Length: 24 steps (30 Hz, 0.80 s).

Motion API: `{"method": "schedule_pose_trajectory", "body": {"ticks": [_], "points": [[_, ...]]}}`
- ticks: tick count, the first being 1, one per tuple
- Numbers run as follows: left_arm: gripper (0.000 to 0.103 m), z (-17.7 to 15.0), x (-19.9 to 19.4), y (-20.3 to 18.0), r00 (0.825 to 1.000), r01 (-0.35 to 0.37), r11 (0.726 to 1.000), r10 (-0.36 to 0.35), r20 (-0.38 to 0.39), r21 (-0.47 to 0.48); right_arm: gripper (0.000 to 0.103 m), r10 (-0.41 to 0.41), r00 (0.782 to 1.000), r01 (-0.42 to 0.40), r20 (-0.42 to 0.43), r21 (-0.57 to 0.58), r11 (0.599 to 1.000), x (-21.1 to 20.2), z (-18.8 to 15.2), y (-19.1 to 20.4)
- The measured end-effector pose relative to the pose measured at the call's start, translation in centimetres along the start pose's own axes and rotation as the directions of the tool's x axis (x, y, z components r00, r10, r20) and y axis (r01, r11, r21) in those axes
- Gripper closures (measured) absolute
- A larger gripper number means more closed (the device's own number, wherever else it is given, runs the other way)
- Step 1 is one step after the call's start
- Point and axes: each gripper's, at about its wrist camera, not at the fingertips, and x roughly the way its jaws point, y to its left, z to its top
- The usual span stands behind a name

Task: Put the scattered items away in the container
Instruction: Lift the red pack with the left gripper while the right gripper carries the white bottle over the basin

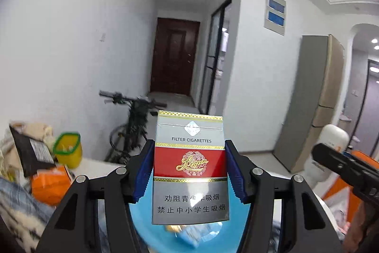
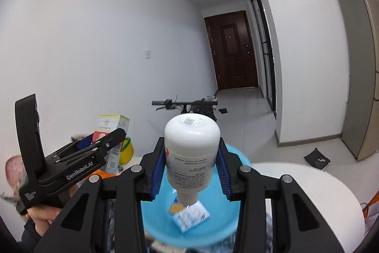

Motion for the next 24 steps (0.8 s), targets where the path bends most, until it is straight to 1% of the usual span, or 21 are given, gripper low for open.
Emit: {"method": "schedule_pose_trajectory", "body": {"ticks": [1,3,4,6,8,9,11,13,14,15,16,17,19,20,21,22,24], "points": [[0.043,0.7,1.0,0.0,1.000,-0.012,1.000,0.012,-0.002,0.013,0.065,-0.013,1.000,0.013,0.007,0.001,1.000,0.7,0.7,-0.1],[0.043,1.6,2.5,-0.1,0.999,-0.038,0.999,0.038,-0.012,0.031,0.065,-0.008,1.000,0.008,0.004,-0.004,1.000,1.9,1.8,-0.3],[0.043,1.9,3.2,0.0,0.999,-0.046,0.999,0.046,-0.018,0.029,0.065,-0.024,1.000,0.024,0.004,-0.007,1.000,2.7,2.4,-0.3],[0.043,2.3,3.9,0.3,0.999,-0.032,0.999,0.031,-0.039,-0.006,0.065,-0.038,0.999,0.038,0.000,-0.010,0.999,3.8,3.0,-0.6],[0.043,2.5,4.5,0.4,0.998,-0.019,1.000,0.018,-0.059,-0.020,0.065,-0.036,0.999,0.035,-0.021,-0.021,0.999,5.0,3.2,-0.6],[0.043,2.5,5.0,0.3,0.997,-0.011,1.000,0.010,-0.081,-0.017,0.065,-0.032,0.999,0.031,-0.028,-0.020,0.999,5.5,3.3,-0.7],[0.043,2.4,6.4,0.1,0.987,-0.015,1.000,0.014,-0.159,-0.005,0.065,-0.028,0.996,0.027,-0.080,-0.007,1.000,6.6,3.2,-1.2],[0.043,2.1,7.8,-0.3,0.967,-0.008,1.000,0.014,-0.254,0.023,0.065,-0.009,0.984,0.010,-0.177,0.008,1.000,8.4,3.0,-1.5],[0.043,1.7,8.5,-0.5,0.953,-0.023,0.998,0.038,-0.299,0.053,0.065,-0.019,0.969,0.019,-0.245,-0.001,1.000,9.5,2.8,-1.5],[0.043,1.4,9.2,-0.8,0.940,-0.043,0.995,0.071,-0.334,0.089,0.065,-0.037,0.954,0.034,-0.296,-0.015,0.999,10.4,2.7,-1.5],[0.043,1.0,9.7,-0.9,0.928,-0.048,0.993,0.085,-0.363,0.109,0.065,-0.054,0.934,0.045,-0.353,-0.034,0.998,11.4,2.3,-1.5],[0.043,0.6,10.3,-0.9,0.911,-0.044,0.993,0.086,-0.403,0.111,0.065,-0.066,0.914,0.052,-0.400,-0.047,0.998,12.2,1.9,-1.5],[0.043,-0.6,11.7,-0.7,0.868,-0.032,0.995,0.074,-0.491,0.095,0.065,-0.073,0.865,0.056,-0.497,-0.048,0.997,13.9,1.0,-1.7],[0.043,-1.0,12.4,-0.5,0.848,-0.028,0.996,0.070,-0.525,0.088,0.065,-0.050,0.846,0.048,-0.530,-0.017,0.999,14.4,0.7,-2.0],[0.043,-1.5,12.9,-0.3,0.836,-0.033,0.996,0.072,-0.544,0.081,0.065,-0.035,0.838,0.041,-0.544,-0.001,0.999,14.6,0.7,-2.4],[0.043,-1.8,13.2,0.0,0.832,-0.042,0.996,0.075,-0.550,0.073,0.065,-0.025,0.832,0.031,-0.554,0.002,1.000,14.7,0.7,-2.5],[0.043,-2.5,13.7,0.4,0.825,-0.033,0.998,0.055,-0.562,0.049,0.065,-0.038,0.837,0.039,-0.546,-0.009,0.999,14.5,0.8,-2.7]]}}
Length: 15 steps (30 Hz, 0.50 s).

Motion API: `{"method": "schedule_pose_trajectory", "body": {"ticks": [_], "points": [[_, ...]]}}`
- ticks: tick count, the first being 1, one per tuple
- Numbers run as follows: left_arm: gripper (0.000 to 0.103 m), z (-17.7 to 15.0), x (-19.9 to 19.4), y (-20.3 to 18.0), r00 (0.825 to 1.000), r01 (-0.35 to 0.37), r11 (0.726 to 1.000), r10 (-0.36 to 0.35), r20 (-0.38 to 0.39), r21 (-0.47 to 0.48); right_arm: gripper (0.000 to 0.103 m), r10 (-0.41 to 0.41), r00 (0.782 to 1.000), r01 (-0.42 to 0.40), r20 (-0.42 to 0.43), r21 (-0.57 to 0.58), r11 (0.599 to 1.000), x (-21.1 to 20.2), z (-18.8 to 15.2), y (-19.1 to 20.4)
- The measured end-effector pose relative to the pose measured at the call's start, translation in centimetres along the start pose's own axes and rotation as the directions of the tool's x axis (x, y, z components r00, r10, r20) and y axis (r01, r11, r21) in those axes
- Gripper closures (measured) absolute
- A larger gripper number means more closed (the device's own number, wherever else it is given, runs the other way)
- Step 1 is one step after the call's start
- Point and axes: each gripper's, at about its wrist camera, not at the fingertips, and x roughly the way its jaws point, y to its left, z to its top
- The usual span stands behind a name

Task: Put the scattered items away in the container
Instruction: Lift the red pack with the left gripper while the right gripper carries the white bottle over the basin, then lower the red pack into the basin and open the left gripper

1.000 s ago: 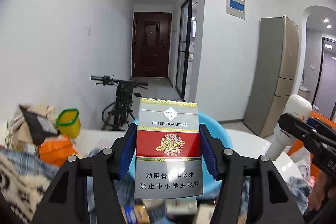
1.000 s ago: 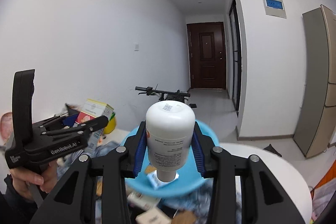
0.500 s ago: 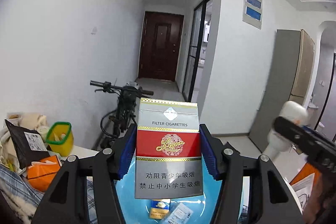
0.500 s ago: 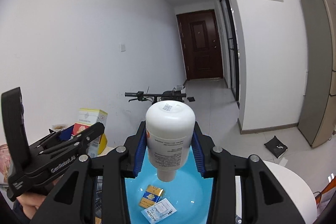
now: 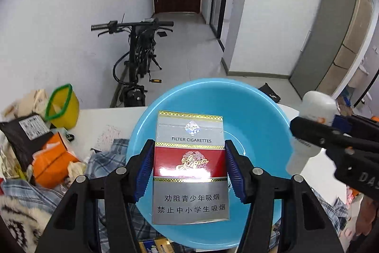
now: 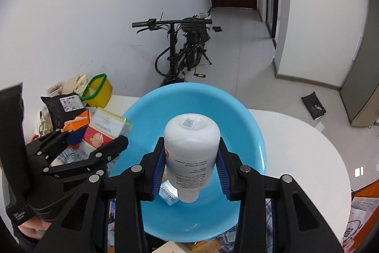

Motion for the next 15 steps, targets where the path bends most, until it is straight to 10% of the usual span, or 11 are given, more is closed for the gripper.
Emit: {"method": "schedule_pose_trajectory", "body": {"ticks": [15], "points": [[0.043,-4.1,10.0,0.6,0.987,0.083,0.995,-0.091,-0.134,-0.063,0.065,-0.027,0.981,0.038,-0.193,0.053,0.998,10.5,-3.9,-2.8]]}}
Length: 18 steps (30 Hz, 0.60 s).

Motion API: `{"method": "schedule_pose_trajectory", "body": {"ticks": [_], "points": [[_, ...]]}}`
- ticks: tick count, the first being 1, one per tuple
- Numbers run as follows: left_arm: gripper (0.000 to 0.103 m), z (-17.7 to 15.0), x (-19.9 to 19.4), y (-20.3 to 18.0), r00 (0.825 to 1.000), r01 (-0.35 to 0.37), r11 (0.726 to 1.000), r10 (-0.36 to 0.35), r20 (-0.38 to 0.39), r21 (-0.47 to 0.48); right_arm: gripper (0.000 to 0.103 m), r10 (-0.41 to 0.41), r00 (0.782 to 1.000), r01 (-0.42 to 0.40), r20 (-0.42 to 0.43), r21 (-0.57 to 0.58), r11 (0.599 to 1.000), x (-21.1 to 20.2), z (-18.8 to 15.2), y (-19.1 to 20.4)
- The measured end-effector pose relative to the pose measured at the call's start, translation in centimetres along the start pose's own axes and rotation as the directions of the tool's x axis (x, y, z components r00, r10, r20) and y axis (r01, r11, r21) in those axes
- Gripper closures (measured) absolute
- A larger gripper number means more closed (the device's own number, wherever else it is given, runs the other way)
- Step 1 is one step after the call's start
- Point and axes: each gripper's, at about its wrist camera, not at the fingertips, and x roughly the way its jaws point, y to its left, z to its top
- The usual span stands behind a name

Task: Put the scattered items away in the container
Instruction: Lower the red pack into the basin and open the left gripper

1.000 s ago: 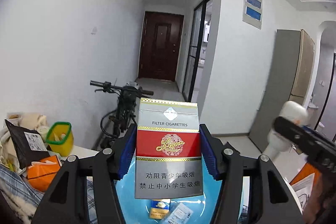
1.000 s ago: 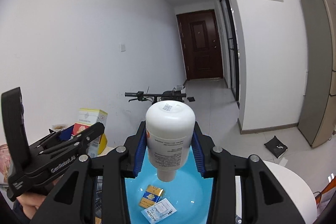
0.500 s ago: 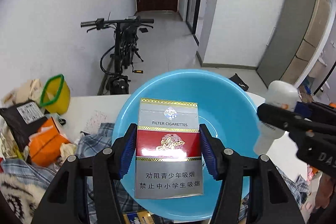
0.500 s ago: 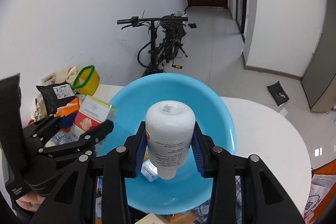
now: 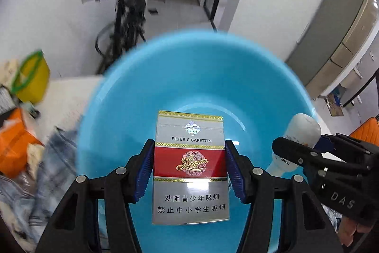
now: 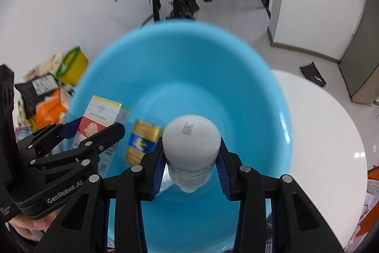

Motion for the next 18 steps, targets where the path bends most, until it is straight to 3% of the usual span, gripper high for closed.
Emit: {"method": "schedule_pose_trajectory", "body": {"ticks": [5,12,13,16,18], "points": [[0.043,-0.7,2.2,-0.1,0.999,-0.009,1.000,0.010,-0.051,0.013,0.065,-0.008,0.999,0.008,-0.032,-0.015,1.000,1.1,-0.6,-0.1],[0.043,-0.5,1.0,-0.3,0.998,0.007,1.000,-0.007,-0.063,0.001,0.065,-0.020,1.000,0.019,-0.020,-0.028,0.999,0.4,-0.7,-0.2],[0.042,-0.5,0.9,-0.4,0.998,0.007,1.000,-0.007,-0.068,0.000,0.065,-0.030,0.999,0.029,-0.014,-0.037,0.999,0.4,-0.7,-0.1],[0.025,-0.6,0.6,-0.4,0.998,-0.015,1.000,0.015,-0.054,-0.004,0.065,-0.028,1.000,0.028,-0.013,-0.038,0.999,0.2,-0.7,0.1],[0.025,-0.9,0.3,-0.4,0.999,-0.010,1.000,0.010,-0.035,-0.007,0.065,-0.024,1.000,0.024,-0.013,-0.031,0.999,0.1,-0.6,0.0]]}}
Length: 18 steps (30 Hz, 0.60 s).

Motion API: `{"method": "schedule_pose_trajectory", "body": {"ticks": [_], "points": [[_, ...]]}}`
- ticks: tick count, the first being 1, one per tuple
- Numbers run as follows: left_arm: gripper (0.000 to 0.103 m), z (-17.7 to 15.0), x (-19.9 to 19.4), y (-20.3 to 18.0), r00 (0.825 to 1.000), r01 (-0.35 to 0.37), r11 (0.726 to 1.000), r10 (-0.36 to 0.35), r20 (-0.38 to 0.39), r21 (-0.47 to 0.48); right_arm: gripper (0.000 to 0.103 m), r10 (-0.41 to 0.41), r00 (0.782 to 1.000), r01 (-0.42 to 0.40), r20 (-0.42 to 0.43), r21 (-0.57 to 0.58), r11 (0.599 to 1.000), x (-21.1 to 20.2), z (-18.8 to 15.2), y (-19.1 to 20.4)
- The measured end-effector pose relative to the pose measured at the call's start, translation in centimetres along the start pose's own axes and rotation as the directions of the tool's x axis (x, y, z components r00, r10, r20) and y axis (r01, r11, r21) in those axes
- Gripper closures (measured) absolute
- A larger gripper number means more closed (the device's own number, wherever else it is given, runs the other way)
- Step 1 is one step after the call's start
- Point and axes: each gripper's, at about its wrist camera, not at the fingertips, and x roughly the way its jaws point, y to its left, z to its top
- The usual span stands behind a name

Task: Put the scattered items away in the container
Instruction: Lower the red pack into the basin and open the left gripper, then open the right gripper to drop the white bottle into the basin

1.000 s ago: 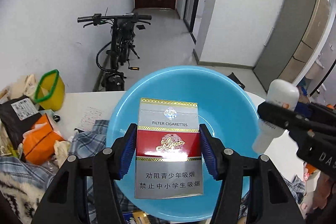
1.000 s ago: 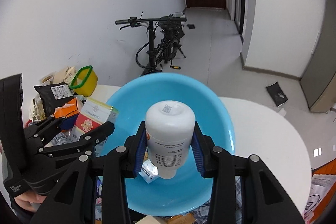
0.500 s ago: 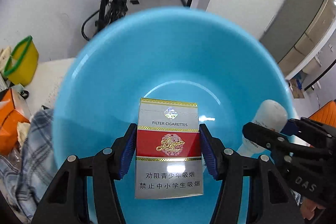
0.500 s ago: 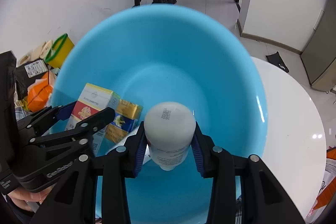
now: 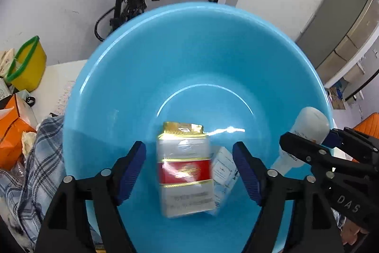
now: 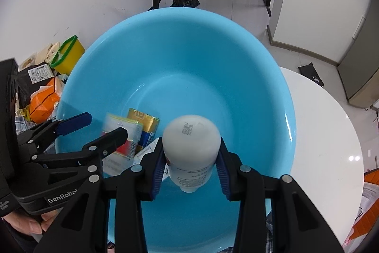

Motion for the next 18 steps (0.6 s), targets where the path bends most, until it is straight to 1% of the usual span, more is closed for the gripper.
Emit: {"method": "schedule_pose_trajectory", "body": {"ticks": [6,10,13,18], "points": [[0.025,-0.1,-0.4,0.6,1.000,0.007,1.000,-0.007,-0.003,-0.017,0.065,0.002,1.000,-0.002,-0.001,0.018,1.000,0.0,0.2,-0.4],[0.025,0.1,-0.9,0.5,1.000,0.009,1.000,-0.009,0.007,-0.021,0.065,-0.030,0.999,0.030,-0.011,-0.004,1.000,0.6,0.1,-0.1],[0.025,0.4,-1.1,0.2,1.000,0.009,1.000,-0.009,0.010,-0.009,0.065,-0.011,1.000,0.011,-0.029,0.004,1.000,1.0,0.0,0.0],[0.025,0.4,-1.5,0.0,1.000,0.000,1.000,0.000,0.010,0.002,0.065,-0.015,0.999,0.016,-0.041,0.013,1.000,1.5,-0.1,-0.2]]}}
